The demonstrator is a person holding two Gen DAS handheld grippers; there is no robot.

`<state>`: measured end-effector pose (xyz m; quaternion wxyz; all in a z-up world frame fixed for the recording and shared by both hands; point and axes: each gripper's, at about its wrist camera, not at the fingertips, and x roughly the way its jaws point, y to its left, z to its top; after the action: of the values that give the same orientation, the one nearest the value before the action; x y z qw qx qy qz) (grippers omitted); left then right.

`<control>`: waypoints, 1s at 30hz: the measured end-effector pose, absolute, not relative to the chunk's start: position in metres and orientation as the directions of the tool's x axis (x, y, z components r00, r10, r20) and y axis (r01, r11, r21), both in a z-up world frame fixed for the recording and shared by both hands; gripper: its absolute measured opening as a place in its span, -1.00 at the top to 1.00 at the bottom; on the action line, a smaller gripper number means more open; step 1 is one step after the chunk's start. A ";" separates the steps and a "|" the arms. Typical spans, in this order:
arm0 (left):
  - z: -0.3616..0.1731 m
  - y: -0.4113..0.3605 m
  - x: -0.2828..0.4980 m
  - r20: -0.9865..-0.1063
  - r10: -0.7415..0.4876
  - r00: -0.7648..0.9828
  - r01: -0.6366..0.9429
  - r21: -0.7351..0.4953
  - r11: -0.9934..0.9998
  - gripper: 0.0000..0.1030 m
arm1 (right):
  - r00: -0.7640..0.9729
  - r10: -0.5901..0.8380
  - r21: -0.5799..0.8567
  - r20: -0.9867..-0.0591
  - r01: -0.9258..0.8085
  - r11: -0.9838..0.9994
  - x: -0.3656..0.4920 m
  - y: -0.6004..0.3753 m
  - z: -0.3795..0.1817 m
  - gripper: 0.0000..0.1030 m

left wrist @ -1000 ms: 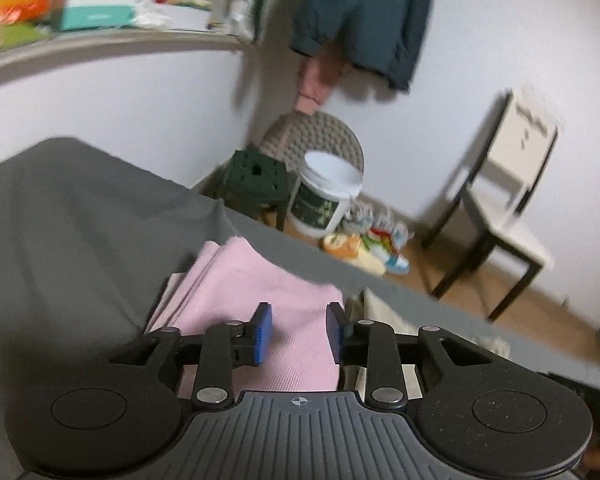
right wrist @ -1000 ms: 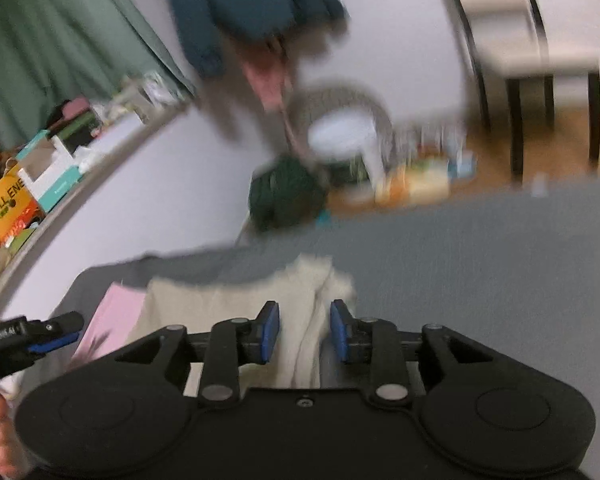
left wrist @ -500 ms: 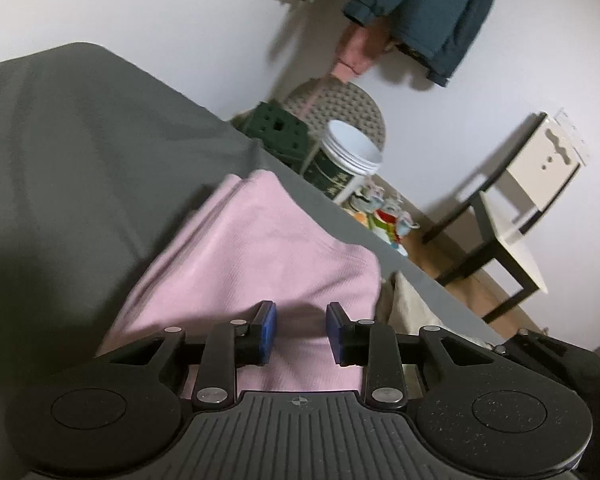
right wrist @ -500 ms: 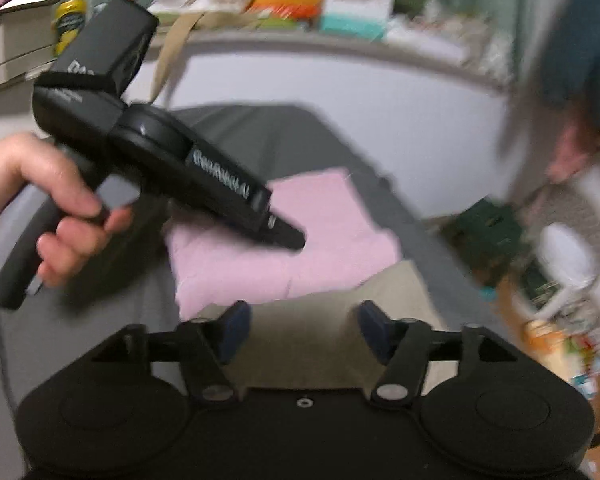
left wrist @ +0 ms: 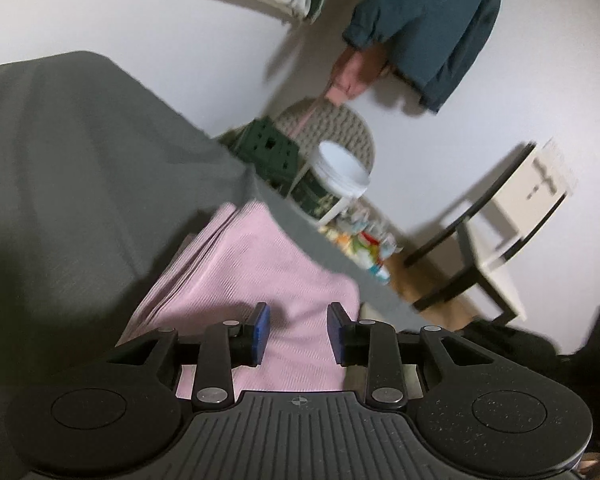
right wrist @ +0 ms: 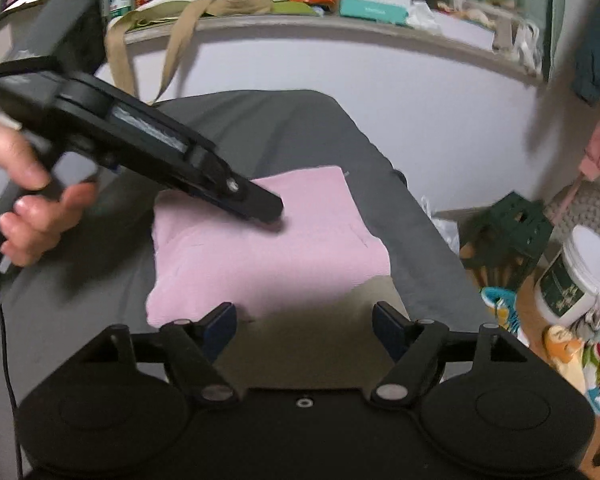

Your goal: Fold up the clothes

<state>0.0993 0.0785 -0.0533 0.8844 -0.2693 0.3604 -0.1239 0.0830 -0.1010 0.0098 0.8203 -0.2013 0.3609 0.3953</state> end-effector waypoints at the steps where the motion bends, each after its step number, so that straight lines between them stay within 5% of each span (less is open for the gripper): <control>1: -0.053 0.080 0.099 -0.556 -0.426 0.714 0.033 -0.581 0.813 0.40 | 0.417 0.491 -0.055 -0.765 -0.801 0.596 0.085 -0.098 0.006 -0.44; 3: -0.054 0.079 0.099 -0.545 -0.452 0.706 0.052 -0.597 0.801 0.40 | 0.396 0.447 -0.102 -0.802 -0.828 0.551 0.089 -0.085 -0.009 -0.45; 7: -0.057 0.073 0.100 -0.546 -0.484 0.684 0.085 -0.600 0.796 0.40 | 0.400 0.434 -0.119 -0.807 -0.831 0.543 0.106 -0.075 -0.024 -1.00; 14: -0.055 0.072 0.101 -0.545 -0.492 0.679 0.100 -0.595 0.797 0.40 | 0.417 0.423 -0.150 -0.805 -0.832 0.534 0.097 -0.086 0.000 -0.95; 20: -0.053 0.053 0.100 -0.515 -0.620 0.592 0.215 -0.641 0.737 0.39 | 0.351 0.425 -0.105 -0.835 -0.858 0.503 0.057 -0.125 0.007 -0.99; 24: -0.063 0.020 0.099 -0.561 -0.702 0.438 0.332 -0.625 0.706 0.39 | 0.313 0.459 0.061 -0.831 -0.770 0.635 0.066 -0.153 -0.010 -0.99; 30: -0.066 -0.014 0.085 -0.681 -0.625 0.382 0.462 -0.445 0.767 0.39 | 0.366 0.472 0.054 -0.802 -0.742 0.668 0.048 -0.170 0.003 -0.99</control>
<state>0.0850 -0.0141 -0.0660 0.8262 -0.0908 0.4483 -0.3289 0.0478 -0.1695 0.0031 0.8107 -0.1610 0.4202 0.3745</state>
